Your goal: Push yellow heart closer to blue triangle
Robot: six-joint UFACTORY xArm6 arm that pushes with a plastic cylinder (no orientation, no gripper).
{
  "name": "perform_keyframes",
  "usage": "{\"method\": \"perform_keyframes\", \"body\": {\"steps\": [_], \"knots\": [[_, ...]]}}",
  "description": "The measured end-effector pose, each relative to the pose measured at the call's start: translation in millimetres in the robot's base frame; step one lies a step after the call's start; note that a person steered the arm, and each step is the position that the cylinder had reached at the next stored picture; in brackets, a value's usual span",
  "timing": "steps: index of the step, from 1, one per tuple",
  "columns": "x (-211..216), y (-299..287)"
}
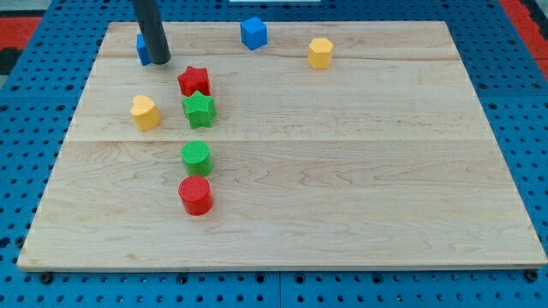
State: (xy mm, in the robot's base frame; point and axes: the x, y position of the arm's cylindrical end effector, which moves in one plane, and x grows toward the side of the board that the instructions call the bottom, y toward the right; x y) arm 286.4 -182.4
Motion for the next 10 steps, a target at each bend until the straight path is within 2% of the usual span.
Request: {"method": "perform_keyframes", "body": {"steps": [1, 2, 3, 5, 6, 7, 9, 10], "knots": [[-4.3, -35.3], [-30.6, -27.8], [-39.4, -26.9], [124.1, -66.8], [179.6, -35.9], [155.1, -17.5], [73.6, -38.2], [61.8, -39.4]]}}
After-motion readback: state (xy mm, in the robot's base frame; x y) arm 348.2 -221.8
